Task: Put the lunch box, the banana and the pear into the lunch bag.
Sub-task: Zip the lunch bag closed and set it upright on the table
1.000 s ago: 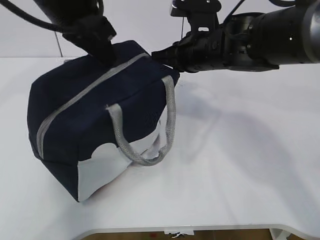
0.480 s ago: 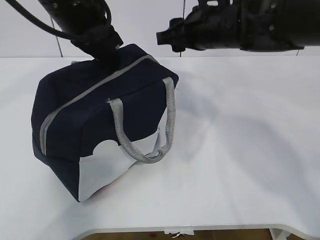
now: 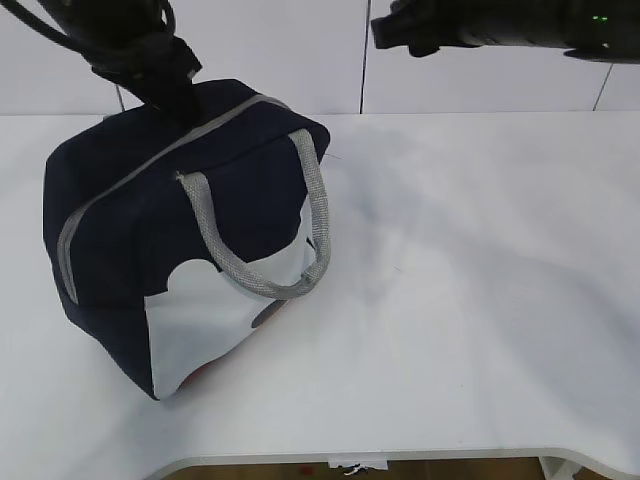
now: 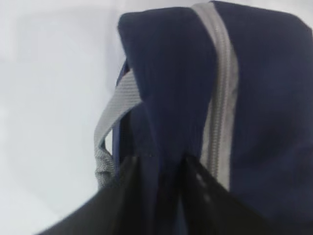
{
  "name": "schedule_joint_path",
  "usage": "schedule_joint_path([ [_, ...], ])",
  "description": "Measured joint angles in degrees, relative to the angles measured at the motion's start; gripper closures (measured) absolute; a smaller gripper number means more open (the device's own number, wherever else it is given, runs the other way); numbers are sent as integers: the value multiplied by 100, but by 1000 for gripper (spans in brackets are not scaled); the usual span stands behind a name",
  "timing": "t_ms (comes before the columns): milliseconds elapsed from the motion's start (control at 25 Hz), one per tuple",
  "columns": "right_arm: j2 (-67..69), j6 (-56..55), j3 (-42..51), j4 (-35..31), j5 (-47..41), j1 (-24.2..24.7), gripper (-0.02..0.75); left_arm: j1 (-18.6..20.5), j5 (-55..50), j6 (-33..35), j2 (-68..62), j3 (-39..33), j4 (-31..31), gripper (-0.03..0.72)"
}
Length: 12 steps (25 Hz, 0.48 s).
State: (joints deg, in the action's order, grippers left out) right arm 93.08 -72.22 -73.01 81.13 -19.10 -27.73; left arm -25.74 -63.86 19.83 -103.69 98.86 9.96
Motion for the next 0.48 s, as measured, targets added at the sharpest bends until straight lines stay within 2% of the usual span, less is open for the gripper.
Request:
schedule_joint_path([
  [80,-223,359,179,-206,-181,0,324,151,-24,-96,0,0,0,396],
  [160,-447,798,338,-463,-326,0,324,144,-154,-108,14,0,0,329],
  [320,-812,1724,531,-1083,-1006,0,324,144,-541,-183,298,0,-131,301],
  [480,-1015,3167,556,-1833,-1875,0,324,144,-713,-429,677,0,-400,297],
])
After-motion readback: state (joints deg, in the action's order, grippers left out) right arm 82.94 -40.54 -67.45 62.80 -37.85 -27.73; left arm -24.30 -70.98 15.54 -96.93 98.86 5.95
